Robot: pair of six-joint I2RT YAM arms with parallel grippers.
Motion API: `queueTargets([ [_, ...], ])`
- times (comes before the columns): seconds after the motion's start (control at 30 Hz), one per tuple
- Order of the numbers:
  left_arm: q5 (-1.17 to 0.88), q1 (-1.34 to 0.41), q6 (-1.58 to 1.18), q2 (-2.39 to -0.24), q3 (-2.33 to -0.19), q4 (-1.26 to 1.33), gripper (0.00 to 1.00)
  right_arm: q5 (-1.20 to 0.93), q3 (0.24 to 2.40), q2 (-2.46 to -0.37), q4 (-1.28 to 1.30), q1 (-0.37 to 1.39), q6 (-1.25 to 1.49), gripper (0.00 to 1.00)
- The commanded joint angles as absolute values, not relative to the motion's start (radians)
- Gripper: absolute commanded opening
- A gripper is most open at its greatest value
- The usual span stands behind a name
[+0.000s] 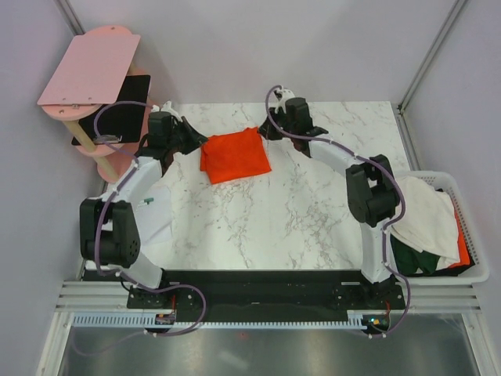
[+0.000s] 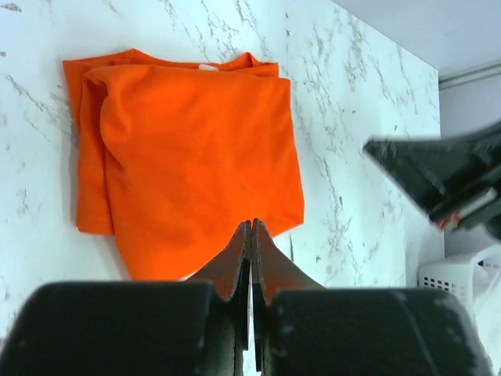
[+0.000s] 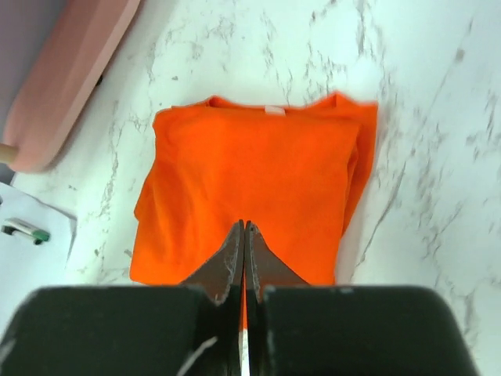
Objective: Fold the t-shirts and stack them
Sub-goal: Smooth out wrinkles on the folded tshirt, then put the neatly folded tshirt into the corner of the board with the right arm
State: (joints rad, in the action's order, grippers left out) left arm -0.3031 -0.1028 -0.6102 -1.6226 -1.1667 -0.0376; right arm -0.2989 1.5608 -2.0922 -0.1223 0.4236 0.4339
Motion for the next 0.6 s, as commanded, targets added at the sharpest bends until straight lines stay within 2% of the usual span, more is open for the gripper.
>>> queueTargets([
  [0.0, -0.154, -0.144, -0.603, -1.479, -1.100, -0.237, 0.02, -0.158, 1.883, -2.189, 0.246, 0.514, 0.213, 0.00],
  [0.17, 0.039, -0.173, -0.624, -1.324, -1.017, -0.389, 0.02, -0.181, 2.126, -2.367, 0.362, 0.571, 0.202, 0.00],
  [0.33, 0.095, -0.178, -0.627, -1.185, -0.945, -0.463, 0.02, -0.215, 2.157, -2.445, 0.362, 0.613, 0.218, 0.00],
  [0.57, 0.101, -0.178, -0.597, -1.147, -0.934, -0.502, 0.02, -0.181, 2.122, -2.491, 0.367, 0.624, 0.244, 0.00],
])
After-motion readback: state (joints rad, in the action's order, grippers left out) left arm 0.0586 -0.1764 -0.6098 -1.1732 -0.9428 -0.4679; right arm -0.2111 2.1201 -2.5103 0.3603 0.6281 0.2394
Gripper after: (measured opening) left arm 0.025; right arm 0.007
